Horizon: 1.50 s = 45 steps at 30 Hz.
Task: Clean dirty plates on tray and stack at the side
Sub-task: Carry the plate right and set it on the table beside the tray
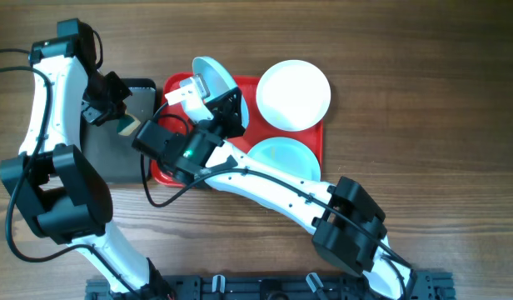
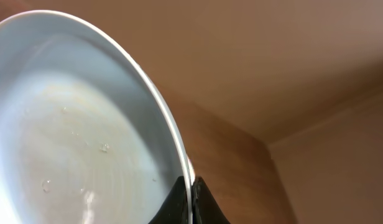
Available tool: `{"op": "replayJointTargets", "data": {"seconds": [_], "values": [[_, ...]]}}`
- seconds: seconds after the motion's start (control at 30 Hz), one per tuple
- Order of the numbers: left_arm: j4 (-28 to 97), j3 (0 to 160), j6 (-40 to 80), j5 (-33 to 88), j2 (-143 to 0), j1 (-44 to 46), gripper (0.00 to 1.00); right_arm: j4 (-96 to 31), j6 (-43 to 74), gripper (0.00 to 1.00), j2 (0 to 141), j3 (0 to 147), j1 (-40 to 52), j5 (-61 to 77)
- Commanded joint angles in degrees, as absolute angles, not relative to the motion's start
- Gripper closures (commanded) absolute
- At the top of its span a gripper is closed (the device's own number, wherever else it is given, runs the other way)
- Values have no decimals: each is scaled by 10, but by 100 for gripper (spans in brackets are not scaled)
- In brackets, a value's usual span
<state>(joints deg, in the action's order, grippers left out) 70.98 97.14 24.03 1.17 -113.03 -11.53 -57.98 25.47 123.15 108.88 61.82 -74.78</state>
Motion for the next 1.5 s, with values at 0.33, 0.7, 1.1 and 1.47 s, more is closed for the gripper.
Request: {"op": "replayJointTargets", "data": {"seconds": [0.33,0.7,1.1,1.47], "values": [[725,985,229,6,-1125,-103,96,-595,157,96,1211,1089,507,-41],[727,985,229,6,-1125,-36,96,-650,118,96,1096,1089,258,151],[725,985,229,6,-1125,16,96,-771,115,96,1055,1040,-64,83],[725,985,229,6,-1125,16,96,-641,139,96,1055,816,-200,86]]}}
